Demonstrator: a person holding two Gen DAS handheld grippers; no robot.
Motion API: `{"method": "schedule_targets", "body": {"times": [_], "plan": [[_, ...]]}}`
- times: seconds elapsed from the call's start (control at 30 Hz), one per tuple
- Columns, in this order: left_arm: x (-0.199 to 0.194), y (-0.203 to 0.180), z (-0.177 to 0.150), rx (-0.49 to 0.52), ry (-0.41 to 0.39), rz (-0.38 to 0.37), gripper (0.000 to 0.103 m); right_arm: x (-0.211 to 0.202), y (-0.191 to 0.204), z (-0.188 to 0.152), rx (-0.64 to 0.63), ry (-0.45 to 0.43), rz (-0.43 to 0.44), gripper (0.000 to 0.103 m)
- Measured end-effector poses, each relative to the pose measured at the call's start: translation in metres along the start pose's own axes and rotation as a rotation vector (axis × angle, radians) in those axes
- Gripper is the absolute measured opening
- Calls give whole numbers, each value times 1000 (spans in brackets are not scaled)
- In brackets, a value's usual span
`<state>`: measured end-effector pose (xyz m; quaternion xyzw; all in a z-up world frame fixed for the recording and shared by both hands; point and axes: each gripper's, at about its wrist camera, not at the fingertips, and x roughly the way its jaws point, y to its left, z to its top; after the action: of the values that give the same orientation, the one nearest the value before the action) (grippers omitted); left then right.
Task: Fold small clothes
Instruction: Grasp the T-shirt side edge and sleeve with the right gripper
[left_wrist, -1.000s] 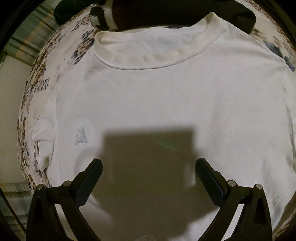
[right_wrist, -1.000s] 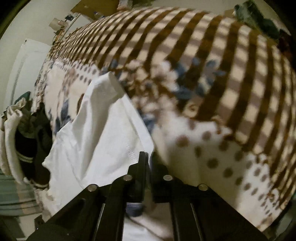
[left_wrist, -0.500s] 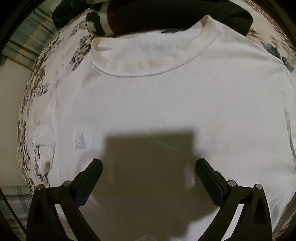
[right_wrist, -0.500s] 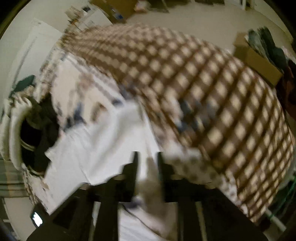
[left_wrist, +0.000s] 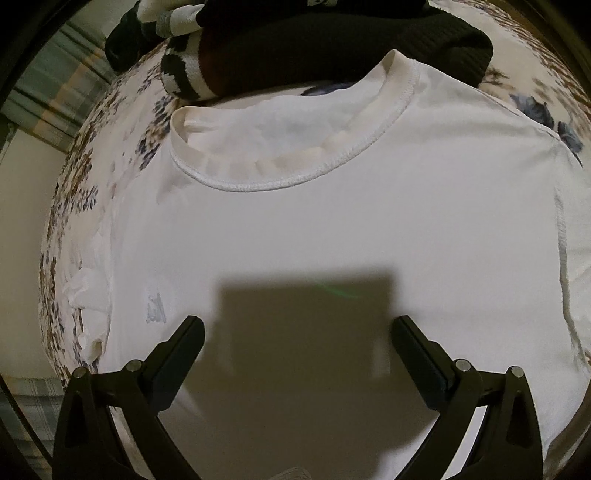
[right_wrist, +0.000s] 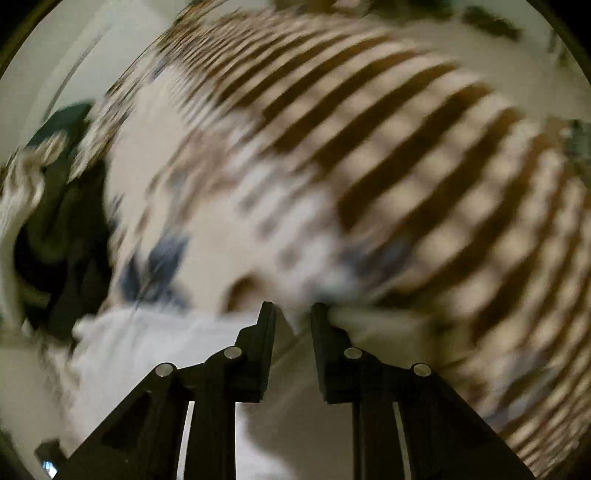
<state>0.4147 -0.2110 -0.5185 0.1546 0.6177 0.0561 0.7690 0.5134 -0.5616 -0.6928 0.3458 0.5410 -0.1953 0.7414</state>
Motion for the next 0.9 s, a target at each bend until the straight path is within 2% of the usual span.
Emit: {"method": "schedule_targets", "body": {"times": [0.07,0.1,0.13,0.2,0.23,0.37,0.47,0.53,0.63,0.77,0.9], "plan": [[1,2,0,-4,2,-2,103,-7,-11,1,37,9,-3,23],[1,2,0,-5,4,-3,103,-11,-13,-1,45,19,5,28],[1,3,-1,-9,4,-5,103,-22,-15,-8,47,21,10,39],[1,4,-3,-13,9,-7,103,-50,-20,-31,82,12,42,53],[2,4,-4,-14,11,-8,103,-62,-32,-40,120,12,69,55],[5,4,-8,-11,21,-8,103,-81,-66,-99,343,92,181,55],[6,3,-9,-8,20,-8,103,-54,-78,-128,538,163,287,55],[5,3,-9,-8,23,-12,103,-31,-78,-141,656,151,370,55],[5,6,-11,-15,27,-18,103,-24,-81,-157,778,167,440,55],[6,12,-15,-22,38,-26,103,-36,-71,-177,736,176,430,55],[6,13,-18,-16,42,-26,103,-34,-54,-183,700,216,427,56]]}}
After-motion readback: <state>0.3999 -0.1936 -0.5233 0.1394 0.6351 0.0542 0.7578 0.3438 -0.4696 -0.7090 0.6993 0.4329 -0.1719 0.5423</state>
